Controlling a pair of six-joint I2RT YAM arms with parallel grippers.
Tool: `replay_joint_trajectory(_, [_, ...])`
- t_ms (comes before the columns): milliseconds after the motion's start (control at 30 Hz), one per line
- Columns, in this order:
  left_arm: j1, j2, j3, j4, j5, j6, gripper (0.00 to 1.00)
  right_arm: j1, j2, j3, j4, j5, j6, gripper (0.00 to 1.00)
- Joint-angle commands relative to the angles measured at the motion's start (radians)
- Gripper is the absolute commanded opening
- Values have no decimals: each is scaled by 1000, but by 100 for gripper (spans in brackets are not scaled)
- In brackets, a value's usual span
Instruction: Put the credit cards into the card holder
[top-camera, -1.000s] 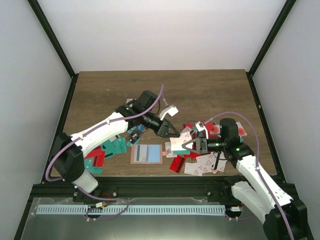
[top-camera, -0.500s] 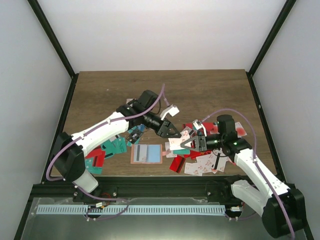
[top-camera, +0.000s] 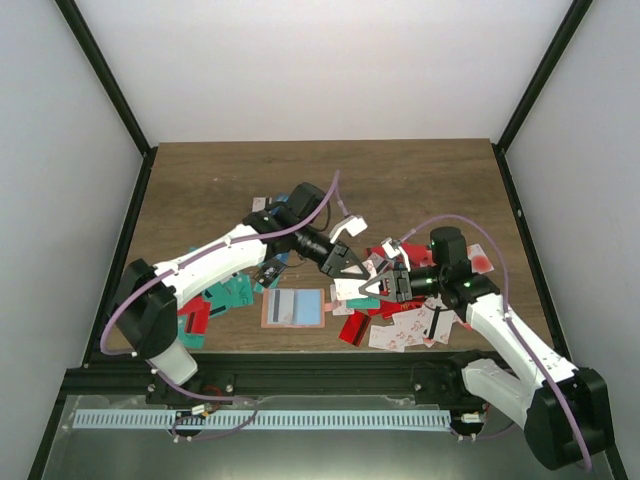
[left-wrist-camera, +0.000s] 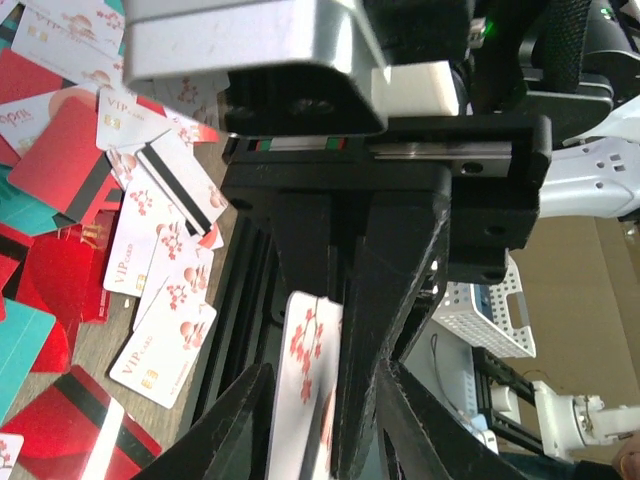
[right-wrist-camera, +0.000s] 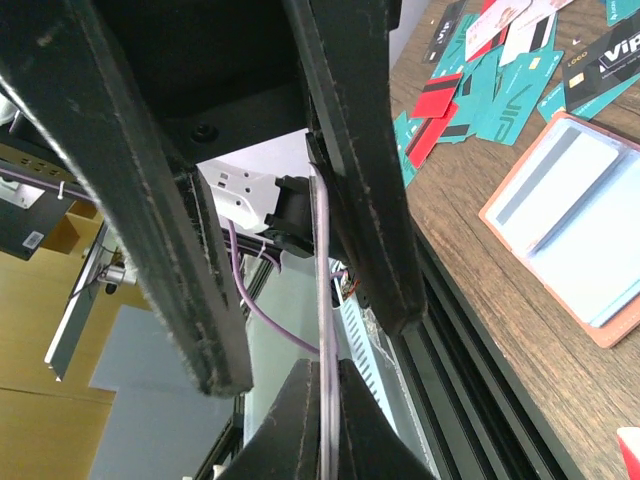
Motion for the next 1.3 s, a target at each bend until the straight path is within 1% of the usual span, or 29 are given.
replay_joint_trajectory(0, [-12,4,13,104,18,-63,30,19,6,43,33,10,-10,1])
replay_joint_trajectory(100, [-13,17,17,127,15,-94,31,25,7,40,37,14,-8,1])
replay_joint_trajectory(200, [-13,20,18,134,12,-98,30,26,9,38,38,17,-6,1])
replay_joint_trajectory(400, [-13,13,16,119,-10,-89,22,26,9,36,37,25,-9,1])
replay_joint_trajectory(467, [-13,6,14,118,-22,-90,21,26,9,36,37,23,-8,1])
replay_joint_trajectory(600, [-10,-12,5,132,-68,-101,22,28,5,30,35,22,-7,1])
replay_joint_trajectory(700, [-7,-32,-3,148,-107,-118,28,30,1,28,35,26,-6,1])
replay_joint_trajectory(800, [1,-51,-17,165,-137,-129,29,29,0,30,31,29,-6,1])
replay_joint_trajectory(900, [8,-60,-32,175,-134,-138,27,29,1,30,30,33,-8,1])
replay_joint_trajectory(967, [8,-66,-39,173,-133,-134,21,29,2,33,29,36,-10,1])
replay_joint_trajectory(1067, [9,-70,-50,171,-123,-128,15,29,7,37,25,37,-14,1])
replay_joint_trajectory(1167, [9,-62,-53,157,-95,-115,15,29,13,40,27,38,-17,1])
replay_joint_trajectory(1267, [8,-51,-53,145,-61,-99,19,30,21,45,30,37,-16,1])
